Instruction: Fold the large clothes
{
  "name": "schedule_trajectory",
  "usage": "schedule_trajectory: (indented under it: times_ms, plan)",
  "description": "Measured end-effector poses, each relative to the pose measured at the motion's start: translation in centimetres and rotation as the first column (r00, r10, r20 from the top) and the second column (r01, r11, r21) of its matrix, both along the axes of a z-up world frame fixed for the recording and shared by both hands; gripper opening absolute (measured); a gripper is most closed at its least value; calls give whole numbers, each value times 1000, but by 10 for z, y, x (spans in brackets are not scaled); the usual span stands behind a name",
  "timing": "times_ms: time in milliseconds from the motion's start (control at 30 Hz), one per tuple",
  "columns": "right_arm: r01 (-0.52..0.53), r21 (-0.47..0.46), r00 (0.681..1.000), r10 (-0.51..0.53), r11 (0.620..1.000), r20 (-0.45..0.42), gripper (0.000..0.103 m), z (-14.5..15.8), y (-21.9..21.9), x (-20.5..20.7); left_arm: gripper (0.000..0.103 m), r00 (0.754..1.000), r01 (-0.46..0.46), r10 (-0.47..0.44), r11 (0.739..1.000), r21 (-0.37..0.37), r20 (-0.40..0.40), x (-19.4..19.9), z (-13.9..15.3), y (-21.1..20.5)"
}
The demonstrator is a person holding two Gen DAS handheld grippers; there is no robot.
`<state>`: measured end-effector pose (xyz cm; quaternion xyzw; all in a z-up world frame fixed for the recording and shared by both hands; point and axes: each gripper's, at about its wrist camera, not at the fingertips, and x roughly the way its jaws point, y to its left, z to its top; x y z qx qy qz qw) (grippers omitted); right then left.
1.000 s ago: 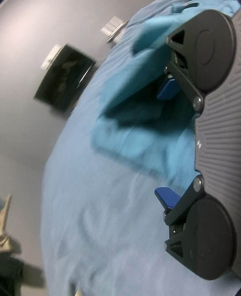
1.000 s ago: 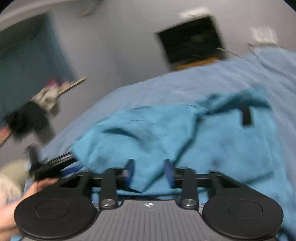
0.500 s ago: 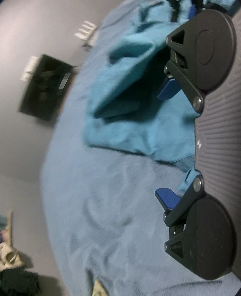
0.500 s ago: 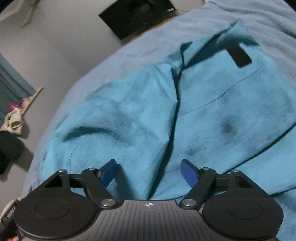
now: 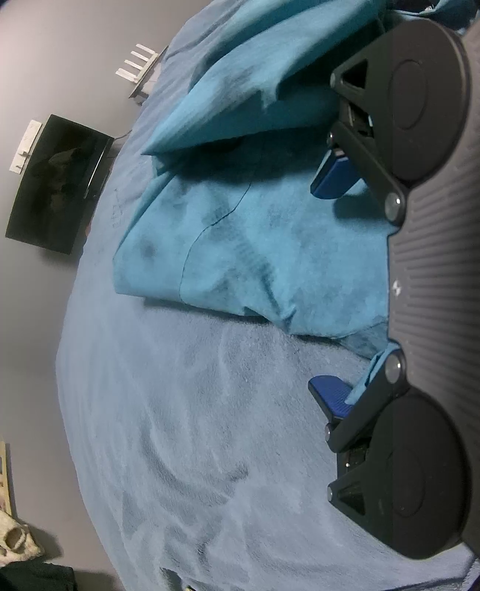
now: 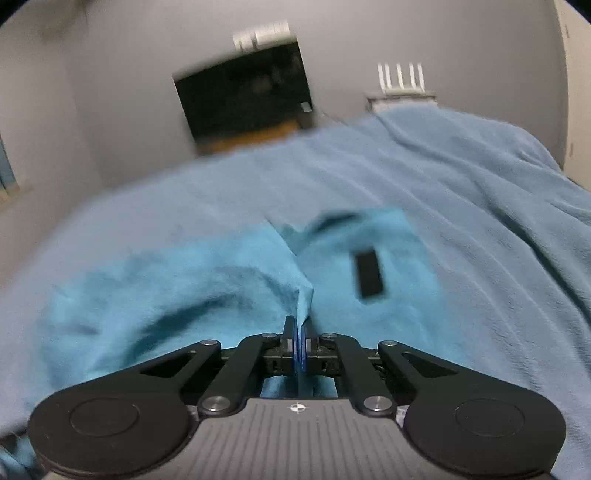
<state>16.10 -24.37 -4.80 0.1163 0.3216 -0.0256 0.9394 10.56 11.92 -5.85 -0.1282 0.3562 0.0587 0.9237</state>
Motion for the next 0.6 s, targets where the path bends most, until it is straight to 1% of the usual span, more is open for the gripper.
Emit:
schedule_trajectory:
  times_ms: [33, 67, 100, 133, 200, 267, 333, 367, 400, 433, 467, 500, 533, 567, 600]
  plan:
    - [-8, -25, 1000, 8, 1000, -13, 12, -6, 4, 1, 102, 1000, 2, -2, 1000, 10, 3, 1, 0, -1]
    - [-9, -41, 1000, 9, 999, -3, 17, -8, 7, -2, 102, 1000, 4, -4, 1000, 18, 11, 0, 2, -3]
    - [11, -51, 1000, -10, 999, 24, 25, -8, 11, -7, 102, 1000, 5, -6, 1000, 23, 24, 0, 2, -3]
    - [33, -51, 997, -30, 998, 68, 39, -6, 15, -14, 102, 999, 6, -7, 1000, 29, 42, -2, 4, -4]
    - [33, -58, 986, -23, 998, 166, 52, 1, 27, -29, 102, 995, 8, -13, 999, 45, 97, -6, 11, -8]
    - [-9, -94, 971, 31, 996, 236, 52, 10, 42, -38, 102, 981, 32, -42, 998, 59, 189, -10, 21, -16]
    - [-70, -138, 945, 110, 988, 308, 50, 16, 61, -47, 102, 955, 63, -81, 995, 74, 286, -13, 30, -27]
    - [-113, -152, 932, 158, 982, 327, 50, 17, 70, -47, 102, 943, 89, -110, 993, 80, 314, -13, 33, -33]
    - [-158, -158, 925, 202, 975, 322, 50, 22, 76, -44, 103, 933, 125, -148, 988, 89, 329, -12, 33, -40]
    - [-201, -158, 923, 241, 967, 300, 50, 19, 84, -36, 103, 929, 157, -181, 983, 98, 322, -10, 32, -46]
    - [-243, -155, 924, 277, 958, 264, 50, 13, 94, -25, 103, 931, 190, -216, 975, 114, 296, -7, 27, -53]
    - [-264, -154, 926, 295, 952, 236, 49, 10, 100, -19, 103, 936, 210, -238, 969, 133, 261, -2, 21, -58]
    - [-276, -155, 932, 304, 948, 196, 49, 3, 107, -13, 103, 944, 221, -252, 963, 155, 215, 2, 13, -62]
    - [-282, -148, 943, 302, 948, 141, 49, -4, 112, -6, 103, 954, 232, -260, 956, 179, 151, 9, 2, -65]
    - [-280, -131, 950, 294, 951, 105, 49, -15, 113, 5, 102, 960, 237, -259, 953, 189, 103, 14, -8, -65]
